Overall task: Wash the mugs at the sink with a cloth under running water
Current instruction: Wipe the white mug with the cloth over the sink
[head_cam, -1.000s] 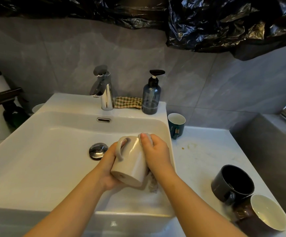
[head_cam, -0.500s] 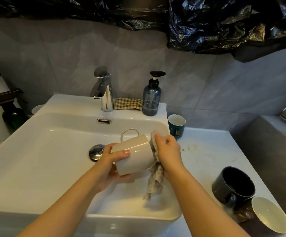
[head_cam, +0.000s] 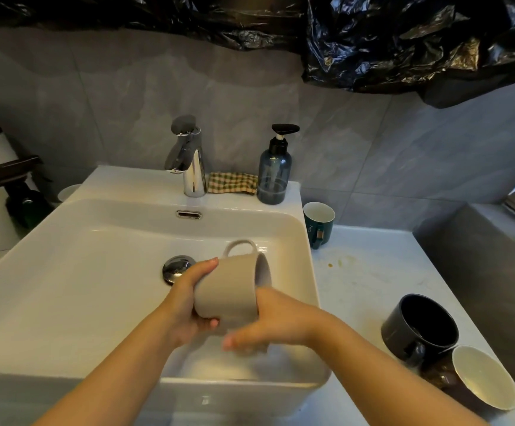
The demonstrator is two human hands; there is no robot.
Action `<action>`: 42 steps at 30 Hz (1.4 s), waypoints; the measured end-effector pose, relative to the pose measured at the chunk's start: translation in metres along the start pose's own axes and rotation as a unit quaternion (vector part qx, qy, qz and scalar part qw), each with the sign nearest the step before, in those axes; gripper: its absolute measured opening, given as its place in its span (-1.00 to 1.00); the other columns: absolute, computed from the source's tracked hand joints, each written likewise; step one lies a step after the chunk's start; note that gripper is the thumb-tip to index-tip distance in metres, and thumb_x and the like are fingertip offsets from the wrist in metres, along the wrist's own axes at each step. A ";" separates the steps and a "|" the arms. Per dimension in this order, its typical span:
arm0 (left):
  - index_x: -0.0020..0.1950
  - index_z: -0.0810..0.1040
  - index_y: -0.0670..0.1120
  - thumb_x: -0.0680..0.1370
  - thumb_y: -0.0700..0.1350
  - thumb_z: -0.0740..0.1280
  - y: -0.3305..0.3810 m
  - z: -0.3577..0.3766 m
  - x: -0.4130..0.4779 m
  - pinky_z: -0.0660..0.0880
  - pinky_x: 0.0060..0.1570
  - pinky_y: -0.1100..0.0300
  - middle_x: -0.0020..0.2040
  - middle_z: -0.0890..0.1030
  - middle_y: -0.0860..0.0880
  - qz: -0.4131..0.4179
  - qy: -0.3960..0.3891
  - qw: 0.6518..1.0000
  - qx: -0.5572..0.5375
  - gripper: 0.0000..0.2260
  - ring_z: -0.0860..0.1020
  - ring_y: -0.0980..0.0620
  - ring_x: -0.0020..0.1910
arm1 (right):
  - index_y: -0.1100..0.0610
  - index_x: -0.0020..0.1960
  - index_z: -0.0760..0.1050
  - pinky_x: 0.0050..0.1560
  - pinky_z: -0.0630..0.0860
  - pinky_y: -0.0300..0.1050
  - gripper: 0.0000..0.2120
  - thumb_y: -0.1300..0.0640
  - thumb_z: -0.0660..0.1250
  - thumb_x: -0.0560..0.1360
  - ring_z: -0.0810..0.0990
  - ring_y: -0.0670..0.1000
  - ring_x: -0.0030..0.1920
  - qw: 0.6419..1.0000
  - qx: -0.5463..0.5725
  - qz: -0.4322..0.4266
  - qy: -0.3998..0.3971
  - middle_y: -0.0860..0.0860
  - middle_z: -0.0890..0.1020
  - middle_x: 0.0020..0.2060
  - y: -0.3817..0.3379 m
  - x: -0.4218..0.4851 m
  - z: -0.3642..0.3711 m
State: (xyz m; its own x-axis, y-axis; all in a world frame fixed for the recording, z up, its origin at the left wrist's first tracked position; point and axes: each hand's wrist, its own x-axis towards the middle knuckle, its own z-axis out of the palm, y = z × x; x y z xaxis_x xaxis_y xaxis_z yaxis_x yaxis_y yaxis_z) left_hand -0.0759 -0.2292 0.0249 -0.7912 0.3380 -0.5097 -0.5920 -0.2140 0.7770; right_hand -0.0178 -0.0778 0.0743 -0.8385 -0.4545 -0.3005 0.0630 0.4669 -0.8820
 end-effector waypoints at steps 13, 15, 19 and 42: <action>-0.08 0.53 0.03 0.16 0.13 0.35 -0.005 0.003 0.007 0.30 -0.54 0.28 -0.33 0.57 -0.05 0.118 -0.025 0.992 0.041 -0.62 0.52 -0.02 -0.44 | 0.13 0.09 0.56 -0.10 0.62 -0.02 -0.63 0.27 0.32 0.28 0.64 0.08 -0.09 0.908 0.412 -0.010 0.075 0.12 0.65 -0.08 -0.001 0.006 0.002; -0.10 0.52 0.02 0.12 0.17 0.33 -0.005 0.002 0.007 0.27 -0.55 0.31 -0.35 0.55 -0.05 0.122 -0.012 0.992 0.033 -0.58 0.50 -0.02 -0.46 | 0.15 0.08 0.55 0.00 0.56 0.07 -0.59 0.26 0.33 0.23 0.61 0.09 -0.07 0.873 0.484 -0.025 0.049 0.13 0.64 -0.08 -0.003 0.003 0.005; -0.25 0.52 -0.04 0.36 0.14 0.30 -0.005 0.003 0.002 0.23 -0.42 0.24 -0.44 0.49 -0.07 0.023 0.026 0.999 0.025 -0.74 0.45 -0.05 -0.44 | 0.06 0.35 0.32 0.22 0.47 0.03 -0.45 0.28 0.36 0.41 0.48 0.02 0.14 0.997 0.068 -0.022 0.040 0.03 0.50 0.10 0.002 0.000 0.020; -0.11 0.59 0.10 0.53 0.26 0.15 0.024 0.035 -0.002 0.47 -0.19 0.06 -0.14 0.64 -0.06 0.062 -0.009 0.997 0.052 -0.67 0.56 -0.09 -0.08 | 0.14 0.11 0.55 -0.05 0.59 0.05 -0.78 0.22 0.27 0.48 0.59 0.12 -0.04 0.975 -0.109 0.013 0.194 0.13 0.62 -0.06 0.000 0.004 0.010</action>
State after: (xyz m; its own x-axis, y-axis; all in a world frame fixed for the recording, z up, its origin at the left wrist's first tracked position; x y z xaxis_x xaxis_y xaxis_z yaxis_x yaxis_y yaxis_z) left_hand -0.0832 -0.2028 0.0573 -0.8540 0.3311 -0.4014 -0.4700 -0.1597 0.8681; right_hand -0.0160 -0.0879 0.0697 -0.9825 -0.1386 -0.1243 0.0061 0.6434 -0.7655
